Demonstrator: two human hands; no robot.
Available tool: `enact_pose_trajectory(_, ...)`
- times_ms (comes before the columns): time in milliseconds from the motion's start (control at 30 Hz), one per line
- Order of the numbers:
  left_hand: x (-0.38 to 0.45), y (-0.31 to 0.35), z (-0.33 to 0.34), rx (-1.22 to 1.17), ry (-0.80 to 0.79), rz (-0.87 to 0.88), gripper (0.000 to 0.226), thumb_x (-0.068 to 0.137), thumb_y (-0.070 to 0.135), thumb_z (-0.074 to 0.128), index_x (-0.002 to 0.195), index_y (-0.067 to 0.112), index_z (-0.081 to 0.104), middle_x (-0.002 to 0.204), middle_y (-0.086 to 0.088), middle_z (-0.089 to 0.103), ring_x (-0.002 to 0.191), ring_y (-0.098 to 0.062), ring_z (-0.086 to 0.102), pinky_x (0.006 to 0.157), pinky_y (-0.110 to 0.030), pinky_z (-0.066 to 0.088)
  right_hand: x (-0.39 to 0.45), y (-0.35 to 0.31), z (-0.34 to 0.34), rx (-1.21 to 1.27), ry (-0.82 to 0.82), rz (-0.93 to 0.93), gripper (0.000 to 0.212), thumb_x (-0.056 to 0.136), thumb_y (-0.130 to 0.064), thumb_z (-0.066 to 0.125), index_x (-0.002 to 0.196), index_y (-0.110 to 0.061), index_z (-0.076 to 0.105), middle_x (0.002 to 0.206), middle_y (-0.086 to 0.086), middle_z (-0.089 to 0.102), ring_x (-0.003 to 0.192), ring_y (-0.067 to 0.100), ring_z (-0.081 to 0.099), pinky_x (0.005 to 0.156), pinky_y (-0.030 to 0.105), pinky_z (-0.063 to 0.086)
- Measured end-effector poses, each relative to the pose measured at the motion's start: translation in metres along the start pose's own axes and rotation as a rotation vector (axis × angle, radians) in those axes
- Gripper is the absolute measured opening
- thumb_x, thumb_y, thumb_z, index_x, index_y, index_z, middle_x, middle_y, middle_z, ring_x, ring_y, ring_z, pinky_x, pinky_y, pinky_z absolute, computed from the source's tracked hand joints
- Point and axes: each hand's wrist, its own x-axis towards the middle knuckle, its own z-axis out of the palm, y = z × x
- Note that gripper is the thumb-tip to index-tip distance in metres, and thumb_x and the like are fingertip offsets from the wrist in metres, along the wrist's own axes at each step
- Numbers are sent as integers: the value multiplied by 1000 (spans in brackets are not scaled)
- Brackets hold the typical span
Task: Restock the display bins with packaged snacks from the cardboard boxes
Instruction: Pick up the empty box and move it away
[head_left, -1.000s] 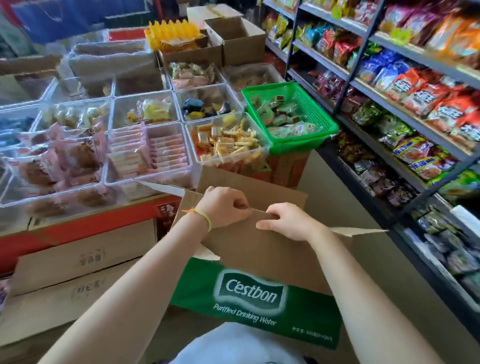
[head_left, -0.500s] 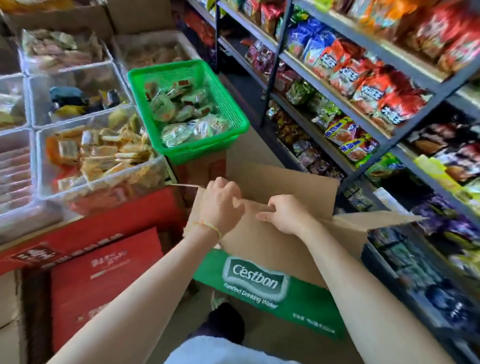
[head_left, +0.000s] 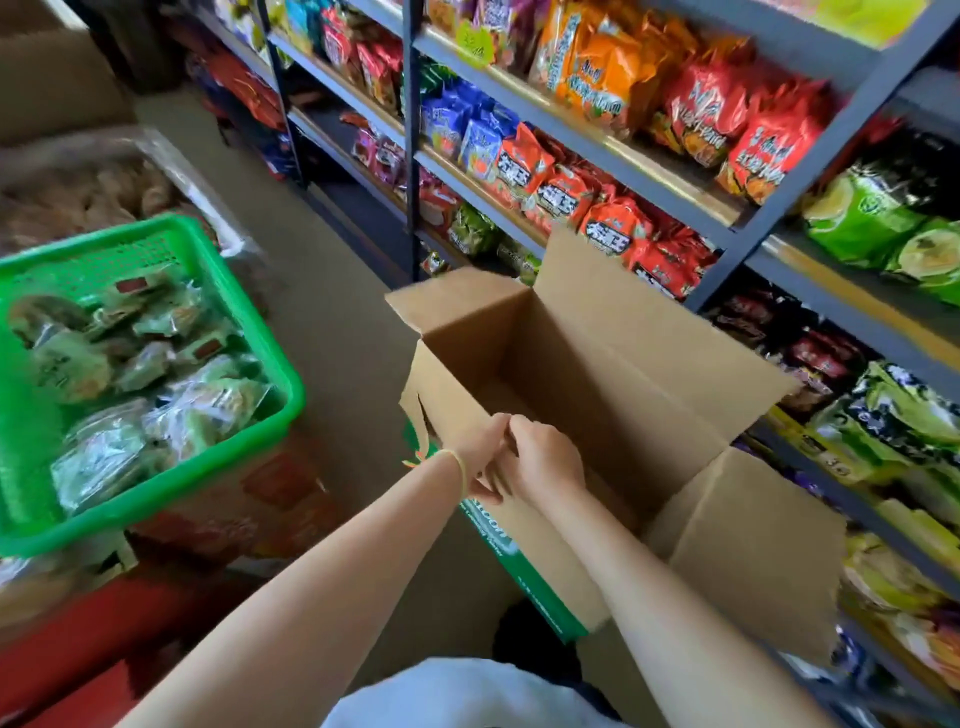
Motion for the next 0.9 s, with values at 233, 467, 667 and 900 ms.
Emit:
enact_pose_trajectory(233, 93, 111, 39, 44, 361, 141, 22, 99, 15, 47, 117, 2, 46, 116, -20, 62, 97, -38, 67, 78, -51, 60, 141, 62, -17, 126, -166, -240, 27, 96, -39, 63, 111, -18, 57, 115, 3, 67, 105, 26, 66, 76, 29, 47)
enact_pose_trajectory(467, 130, 161, 4, 91, 797, 264, 61, 89, 18, 49, 146, 23, 28, 128, -12, 60, 106, -39, 64, 90, -48, 55, 252, 108, -54, -182, -783, -393, 87, 79, -71, 64, 150, -26, 40, 156, -1, 40, 143, 28, 37, 116, 47, 33)
enact_pose_trajectory(667, 143, 207, -43, 138, 1071, 186, 39, 93, 24, 49, 131, 16, 51, 126, -14, 62, 114, -36, 60, 99, -42, 49, 311, 106, -51, -873, -845, -639, 95, 75, -44, 82, 154, -27, 32, 156, 7, 37, 146, 33, 29, 119, 61, 13)
enact_pose_trajectory(900, 166, 228, -62, 289, 1071, 45, 32, 96, 26, 45, 123, 10, 51, 126, -17, 61, 117, -36, 58, 94, -39, 44, 323, 92, -52, -739, -478, -906, 20, 93, -3, 53, 103, -16, 63, 106, 5, 68, 99, 28, 65, 83, 37, 43)
